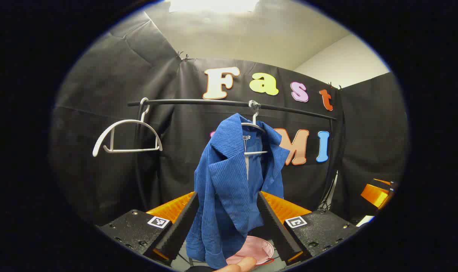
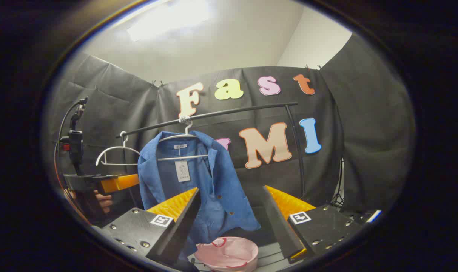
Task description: Grasp the clothes on the hanger with both hands and then place them into the laundry hamper below.
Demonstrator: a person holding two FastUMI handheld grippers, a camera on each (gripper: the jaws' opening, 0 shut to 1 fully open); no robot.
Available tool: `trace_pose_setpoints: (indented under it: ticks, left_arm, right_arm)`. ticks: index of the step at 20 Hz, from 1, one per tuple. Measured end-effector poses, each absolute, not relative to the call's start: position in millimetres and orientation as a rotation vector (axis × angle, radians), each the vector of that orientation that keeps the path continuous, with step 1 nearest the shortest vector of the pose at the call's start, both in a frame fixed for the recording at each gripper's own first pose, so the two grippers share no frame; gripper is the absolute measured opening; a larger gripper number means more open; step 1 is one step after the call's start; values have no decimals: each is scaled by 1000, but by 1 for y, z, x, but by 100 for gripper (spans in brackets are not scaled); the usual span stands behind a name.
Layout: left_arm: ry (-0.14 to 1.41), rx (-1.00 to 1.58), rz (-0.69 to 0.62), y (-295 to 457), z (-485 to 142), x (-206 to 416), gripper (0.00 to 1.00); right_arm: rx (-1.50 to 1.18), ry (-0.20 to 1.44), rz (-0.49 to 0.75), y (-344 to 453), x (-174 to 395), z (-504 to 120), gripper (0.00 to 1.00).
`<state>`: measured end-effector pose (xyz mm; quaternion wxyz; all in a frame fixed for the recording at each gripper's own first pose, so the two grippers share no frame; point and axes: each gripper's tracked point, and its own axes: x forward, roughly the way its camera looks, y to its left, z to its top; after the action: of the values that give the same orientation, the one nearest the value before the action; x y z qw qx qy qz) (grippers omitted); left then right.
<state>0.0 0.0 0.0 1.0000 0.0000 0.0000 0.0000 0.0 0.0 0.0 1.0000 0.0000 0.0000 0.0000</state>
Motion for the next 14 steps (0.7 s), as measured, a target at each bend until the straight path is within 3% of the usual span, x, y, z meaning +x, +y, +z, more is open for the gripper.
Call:
trace_pose_setpoints:
  ticks: [8, 13, 14]
  left_arm:
    - [14, 14, 0, -18, -7, 21, 95]
    - [23, 31, 8, -31, -16, 35, 92]
    - [26, 41, 8, -34, -18, 38, 92]
  right_arm:
    - [-49, 7, 33, -2, 24, -4, 96]
    - [-51, 3, 64, 3, 42, -11, 92]
    - [-49, 8, 73, 4, 45, -14, 96]
